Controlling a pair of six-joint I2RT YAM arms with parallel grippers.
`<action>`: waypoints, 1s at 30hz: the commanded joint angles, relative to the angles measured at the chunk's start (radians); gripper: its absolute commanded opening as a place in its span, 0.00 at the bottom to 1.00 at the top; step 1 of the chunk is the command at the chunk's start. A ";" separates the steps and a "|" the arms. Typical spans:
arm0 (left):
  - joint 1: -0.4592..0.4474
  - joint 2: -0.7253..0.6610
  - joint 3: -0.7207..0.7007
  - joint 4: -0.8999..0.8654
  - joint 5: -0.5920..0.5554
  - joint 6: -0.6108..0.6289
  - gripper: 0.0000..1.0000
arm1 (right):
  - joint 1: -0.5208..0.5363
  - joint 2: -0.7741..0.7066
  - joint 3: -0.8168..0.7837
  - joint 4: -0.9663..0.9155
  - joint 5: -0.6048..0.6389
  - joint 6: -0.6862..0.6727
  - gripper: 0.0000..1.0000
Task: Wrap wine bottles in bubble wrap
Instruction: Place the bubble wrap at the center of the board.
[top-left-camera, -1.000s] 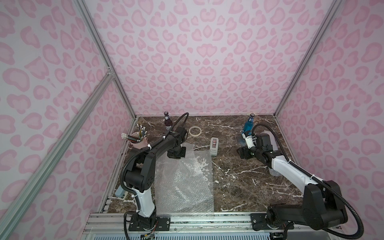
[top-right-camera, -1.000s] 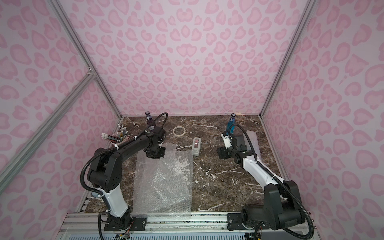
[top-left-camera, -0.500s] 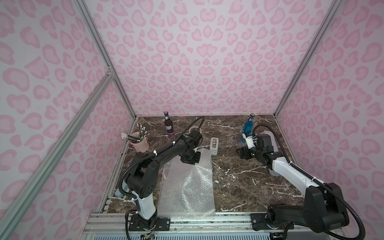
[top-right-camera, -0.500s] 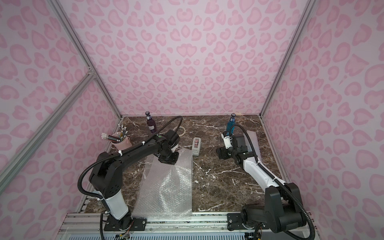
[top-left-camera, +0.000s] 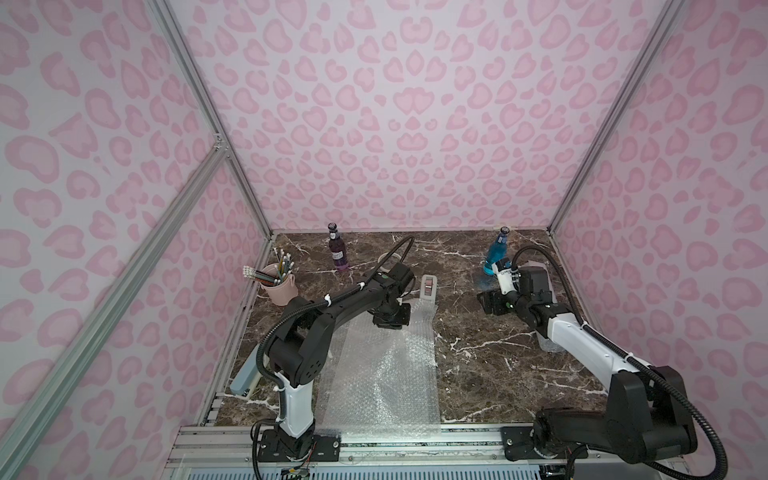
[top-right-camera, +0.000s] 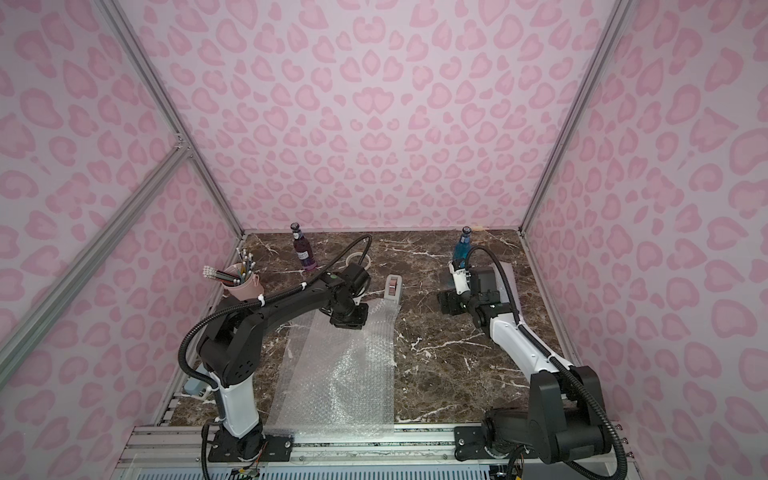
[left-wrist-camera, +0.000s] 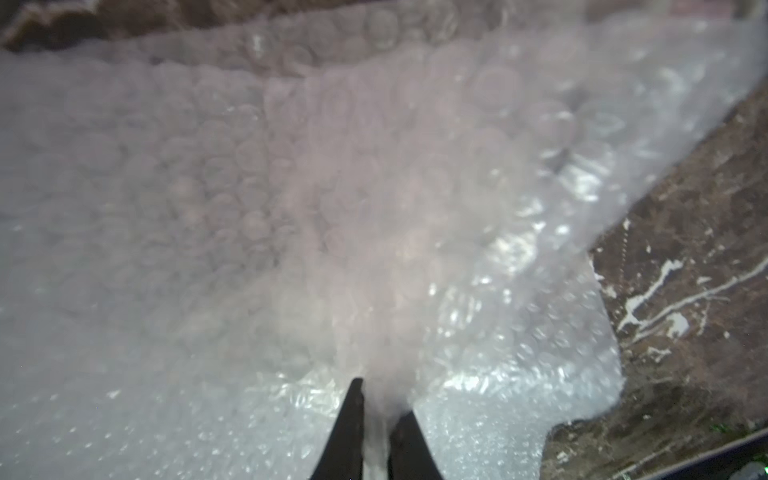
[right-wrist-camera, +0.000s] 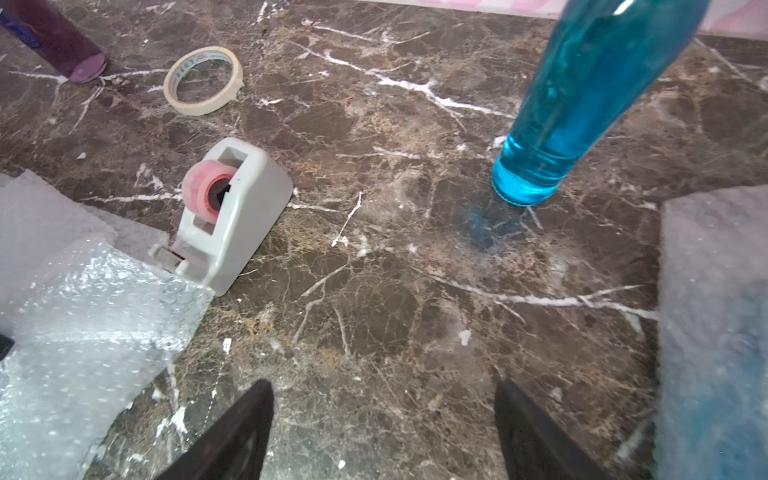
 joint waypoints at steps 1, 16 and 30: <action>0.020 0.009 0.011 0.021 -0.096 -0.009 0.15 | -0.049 -0.016 -0.012 0.057 -0.029 0.029 0.85; 0.080 0.050 0.065 -0.004 -0.113 0.065 0.25 | -0.161 0.138 0.079 0.369 -0.054 0.029 0.89; 0.123 -0.087 0.012 0.035 -0.035 0.112 0.63 | -0.160 0.484 0.375 0.528 -0.080 -0.040 0.84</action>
